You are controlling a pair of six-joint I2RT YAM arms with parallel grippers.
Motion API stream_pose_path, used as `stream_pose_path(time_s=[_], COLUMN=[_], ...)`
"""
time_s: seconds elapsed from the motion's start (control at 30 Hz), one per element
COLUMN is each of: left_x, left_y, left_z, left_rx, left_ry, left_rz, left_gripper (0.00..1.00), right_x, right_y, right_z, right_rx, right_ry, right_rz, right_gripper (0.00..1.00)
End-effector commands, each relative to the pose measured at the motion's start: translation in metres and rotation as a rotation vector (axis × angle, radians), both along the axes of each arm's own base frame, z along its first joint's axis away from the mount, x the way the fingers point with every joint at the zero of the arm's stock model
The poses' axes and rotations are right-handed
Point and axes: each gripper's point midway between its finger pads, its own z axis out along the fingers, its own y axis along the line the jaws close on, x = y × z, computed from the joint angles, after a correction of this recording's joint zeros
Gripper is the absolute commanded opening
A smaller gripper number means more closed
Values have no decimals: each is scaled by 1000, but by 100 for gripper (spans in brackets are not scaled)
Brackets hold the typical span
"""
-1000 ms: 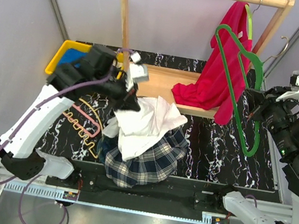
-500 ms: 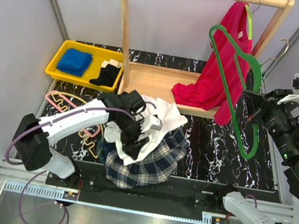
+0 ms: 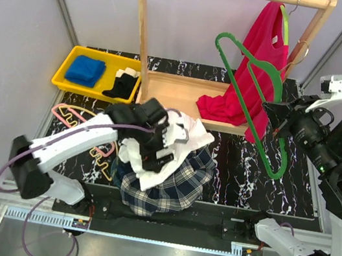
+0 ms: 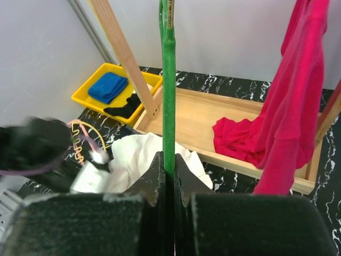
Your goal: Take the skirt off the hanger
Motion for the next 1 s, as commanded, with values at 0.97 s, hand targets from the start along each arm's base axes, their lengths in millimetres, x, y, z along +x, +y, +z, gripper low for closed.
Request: stream_pose_path(time_s=[0.97], left_x=[19], left_y=[200], left_z=[273], left_rx=[-284], left_ry=[-1026], left_rz=[700], left_gripper=[99], right_x=[83], right_y=[420], right_z=[-107], right_rx=[212], right_ry=[234], right_rz=[781], right_gripper=[0])
